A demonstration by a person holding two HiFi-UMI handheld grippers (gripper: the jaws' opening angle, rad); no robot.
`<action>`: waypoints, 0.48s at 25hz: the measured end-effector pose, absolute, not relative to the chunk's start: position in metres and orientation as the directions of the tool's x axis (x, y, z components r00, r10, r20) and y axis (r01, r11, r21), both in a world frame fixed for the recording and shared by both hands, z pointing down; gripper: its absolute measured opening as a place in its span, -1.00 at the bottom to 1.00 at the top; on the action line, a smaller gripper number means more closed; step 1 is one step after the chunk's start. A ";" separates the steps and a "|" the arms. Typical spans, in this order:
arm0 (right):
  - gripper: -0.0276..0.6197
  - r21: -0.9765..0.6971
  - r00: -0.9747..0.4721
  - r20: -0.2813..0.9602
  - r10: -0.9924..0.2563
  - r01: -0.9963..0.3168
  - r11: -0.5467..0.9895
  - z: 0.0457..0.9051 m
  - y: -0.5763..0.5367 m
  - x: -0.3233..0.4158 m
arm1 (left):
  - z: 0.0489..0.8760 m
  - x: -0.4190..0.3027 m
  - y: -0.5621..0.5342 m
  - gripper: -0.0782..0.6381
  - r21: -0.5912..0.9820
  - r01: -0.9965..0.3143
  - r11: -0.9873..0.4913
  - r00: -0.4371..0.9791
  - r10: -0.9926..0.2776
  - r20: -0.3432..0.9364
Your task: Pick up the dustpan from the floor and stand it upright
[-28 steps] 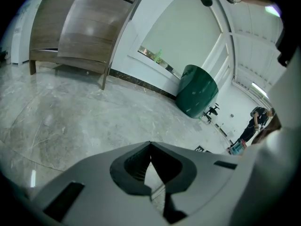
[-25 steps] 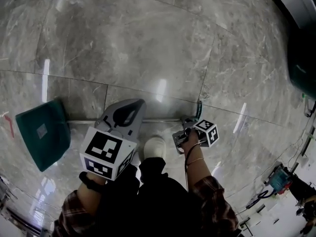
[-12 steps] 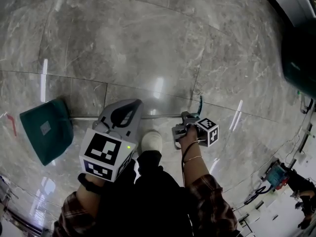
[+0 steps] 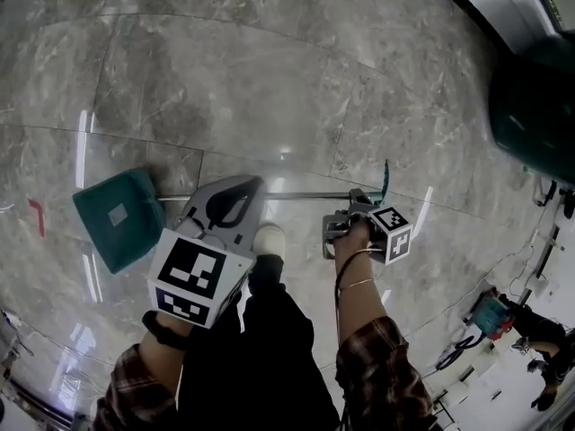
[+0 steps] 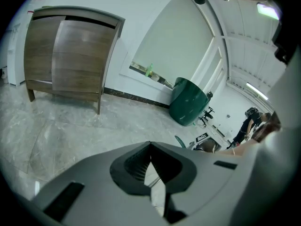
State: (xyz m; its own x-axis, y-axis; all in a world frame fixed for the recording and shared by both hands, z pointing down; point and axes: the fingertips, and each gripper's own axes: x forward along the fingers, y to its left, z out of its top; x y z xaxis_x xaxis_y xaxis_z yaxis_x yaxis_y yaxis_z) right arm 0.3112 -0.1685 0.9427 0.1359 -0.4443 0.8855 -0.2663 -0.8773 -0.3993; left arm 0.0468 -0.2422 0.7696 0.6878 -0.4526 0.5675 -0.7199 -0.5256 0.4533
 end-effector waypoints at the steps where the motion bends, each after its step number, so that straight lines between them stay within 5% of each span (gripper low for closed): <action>1: -0.67 -0.405 0.149 0.877 -0.458 -0.286 -0.869 0.923 -0.175 0.310 | 0.755 0.045 -0.243 -0.76 0.453 -0.719 -0.527 0.689 -0.455 0.564; 12: -0.65 -0.470 0.203 0.763 -0.614 -0.478 -0.742 0.714 -0.257 0.261 | 0.582 0.027 -0.262 -0.76 0.424 -0.717 -0.554 0.695 -0.516 0.501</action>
State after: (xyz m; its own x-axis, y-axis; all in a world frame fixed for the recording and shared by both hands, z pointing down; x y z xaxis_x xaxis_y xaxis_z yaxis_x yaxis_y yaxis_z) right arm 0.2609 -0.2569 0.7144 0.2033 -0.6142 0.7625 -0.4777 -0.7420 -0.4703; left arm 0.0267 -0.2623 0.5819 0.6950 -0.5155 0.5012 -0.7166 -0.5539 0.4239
